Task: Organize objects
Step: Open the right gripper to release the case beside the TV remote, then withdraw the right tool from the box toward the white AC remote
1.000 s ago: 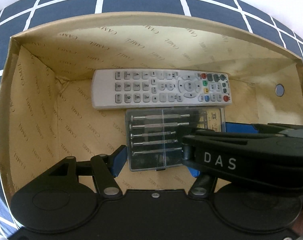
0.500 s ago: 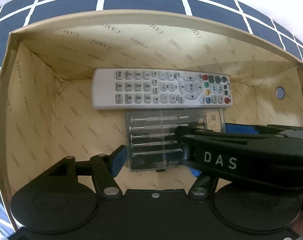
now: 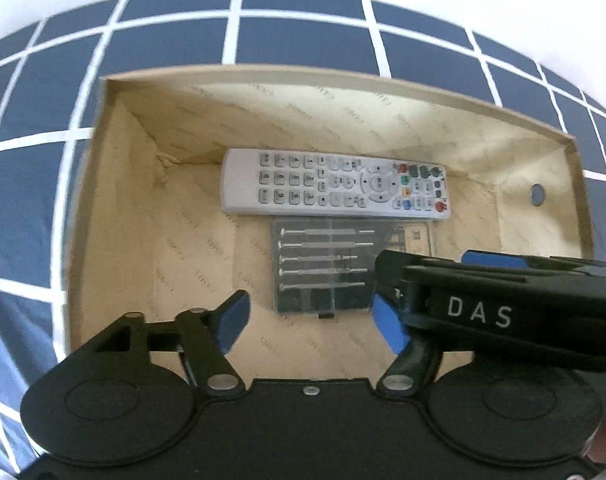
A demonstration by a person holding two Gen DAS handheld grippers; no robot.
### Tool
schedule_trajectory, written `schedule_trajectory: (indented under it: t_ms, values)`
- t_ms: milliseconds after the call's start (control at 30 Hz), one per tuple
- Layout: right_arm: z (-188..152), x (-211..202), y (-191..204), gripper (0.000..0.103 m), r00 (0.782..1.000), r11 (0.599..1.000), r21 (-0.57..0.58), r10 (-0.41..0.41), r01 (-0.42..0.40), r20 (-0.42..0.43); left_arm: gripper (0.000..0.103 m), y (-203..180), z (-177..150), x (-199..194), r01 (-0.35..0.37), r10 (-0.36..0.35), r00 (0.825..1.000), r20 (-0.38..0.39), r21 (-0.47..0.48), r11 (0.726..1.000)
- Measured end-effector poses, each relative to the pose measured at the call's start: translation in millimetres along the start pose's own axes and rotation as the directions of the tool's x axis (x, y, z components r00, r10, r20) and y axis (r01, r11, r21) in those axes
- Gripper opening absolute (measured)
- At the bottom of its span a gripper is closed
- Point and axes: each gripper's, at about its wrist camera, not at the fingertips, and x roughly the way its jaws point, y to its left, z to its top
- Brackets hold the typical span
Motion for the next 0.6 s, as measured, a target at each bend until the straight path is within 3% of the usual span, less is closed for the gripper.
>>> schedule_trajectory:
  t_ms: [600]
  values:
    - [-53.3, -101.3, 4.0, 0.098, 0.987, 0.999, -0.042, 0.036, -0.030, 0.157, 0.095, -27.2, -69.8, -86.2, -0.044, 0.044, 0.991, 0.126, -0.004, 0.999]
